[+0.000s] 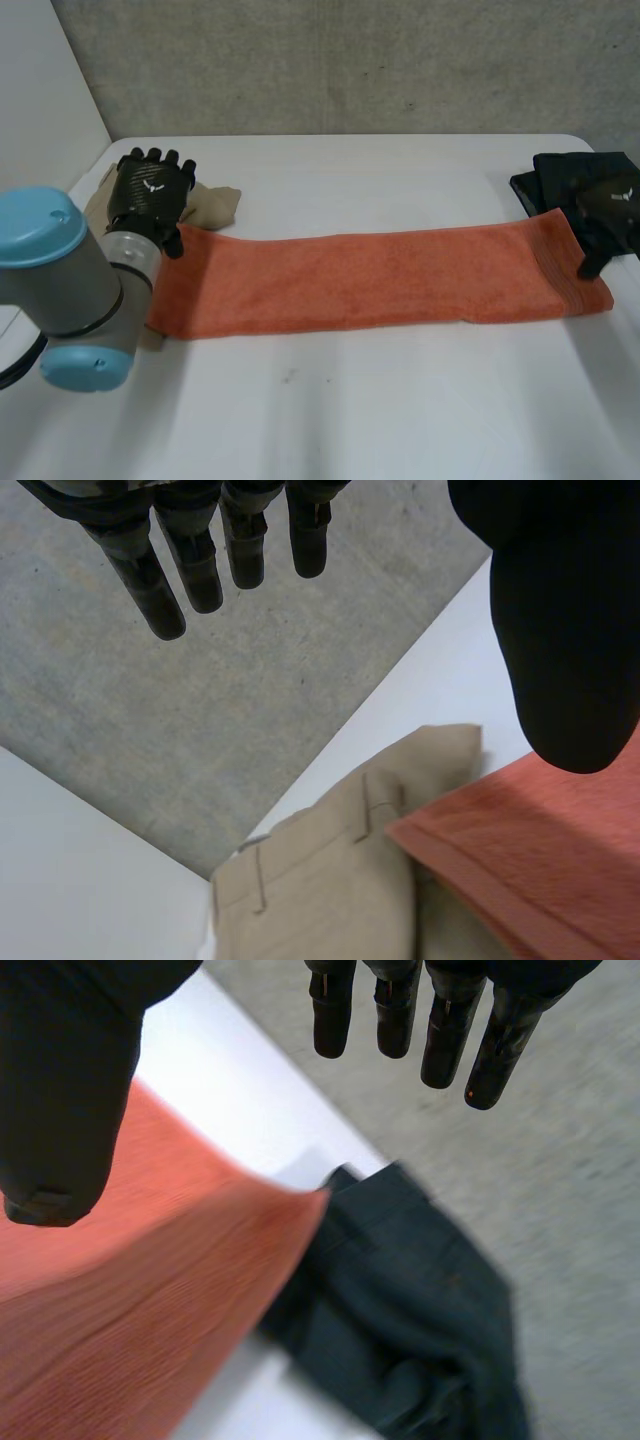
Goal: Fold the laundry.
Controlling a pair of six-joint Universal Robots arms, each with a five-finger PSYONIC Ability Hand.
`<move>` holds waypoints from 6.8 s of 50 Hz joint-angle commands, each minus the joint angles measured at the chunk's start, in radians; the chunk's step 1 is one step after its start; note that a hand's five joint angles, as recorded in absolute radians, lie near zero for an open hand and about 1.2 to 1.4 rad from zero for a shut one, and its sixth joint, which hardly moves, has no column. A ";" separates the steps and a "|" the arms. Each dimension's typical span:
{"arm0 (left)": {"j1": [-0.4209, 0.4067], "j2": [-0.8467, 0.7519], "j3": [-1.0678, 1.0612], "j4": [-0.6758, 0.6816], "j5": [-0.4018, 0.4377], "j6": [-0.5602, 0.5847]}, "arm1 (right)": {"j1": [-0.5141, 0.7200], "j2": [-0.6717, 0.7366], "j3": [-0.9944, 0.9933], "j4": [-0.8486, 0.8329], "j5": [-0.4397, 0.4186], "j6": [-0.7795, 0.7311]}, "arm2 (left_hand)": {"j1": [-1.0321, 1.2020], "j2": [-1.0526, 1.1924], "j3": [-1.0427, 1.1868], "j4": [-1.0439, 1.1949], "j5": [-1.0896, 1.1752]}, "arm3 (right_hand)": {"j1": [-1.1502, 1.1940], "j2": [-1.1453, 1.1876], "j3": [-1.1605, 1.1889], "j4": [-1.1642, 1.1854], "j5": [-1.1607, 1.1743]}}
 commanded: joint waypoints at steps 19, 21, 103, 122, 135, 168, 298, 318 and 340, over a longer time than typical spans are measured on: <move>-0.003 0.038 -0.105 0.008 0.020 -0.126 | -0.099 0.223 0.042 -0.066 -0.096 -0.235 | -0.015 -0.031 -0.041 -0.031 -0.048 | 0.950 0.931 0.940 0.916 0.916; -0.003 0.040 -0.105 0.009 0.020 -0.126 | -0.105 0.230 0.029 -0.077 -0.080 -0.234 | -0.015 -0.031 -0.041 -0.031 -0.048 | 1.192 1.172 1.181 1.157 1.157; -0.218 0.025 -0.004 0.006 0.025 -0.138 | 0.563 0.042 -0.047 0.062 0.234 0.283 | -0.011 -0.028 -0.037 -0.028 -0.044 | -0.030 -0.050 -0.041 -0.064 -0.064; -0.276 -0.310 0.209 -0.081 -0.055 -0.120 | 0.402 0.092 0.190 -0.069 0.236 0.184 | 0.015 -0.001 -0.010 -0.001 -0.018 | 0.810 0.790 0.799 0.776 0.776; -0.289 -0.075 0.065 -0.203 -0.112 -0.121 | 0.385 0.059 0.122 -0.074 0.251 -0.105 | 0.006 -0.010 -0.019 -0.010 -0.027 | 1.192 1.172 1.181 1.157 1.157; -0.124 0.175 -0.004 -0.180 -0.020 -0.229 | 0.808 0.143 -0.151 -0.071 0.256 0.243 | -0.011 -0.028 -0.037 -0.028 -0.044 | -0.030 -0.050 -0.041 -0.064 -0.064; -0.186 0.175 0.317 -0.592 0.341 -0.404 | 0.419 0.298 -0.231 -0.125 0.204 0.072 | 0.080 0.063 0.054 0.063 0.047 | 1.192 1.172 1.181 1.157 1.157; -0.187 0.175 0.314 -0.591 0.341 -0.424 | 0.072 0.359 -0.560 -0.482 -0.136 0.148 | 0.077 0.061 0.051 0.061 0.044 | 1.192 1.172 1.181 1.157 1.157; -0.186 0.175 0.298 -0.588 0.339 -0.425 | -0.223 0.804 -0.913 -0.456 -0.436 0.262 | 0.080 0.063 0.054 0.063 0.047 | 1.192 1.172 1.181 1.157 1.157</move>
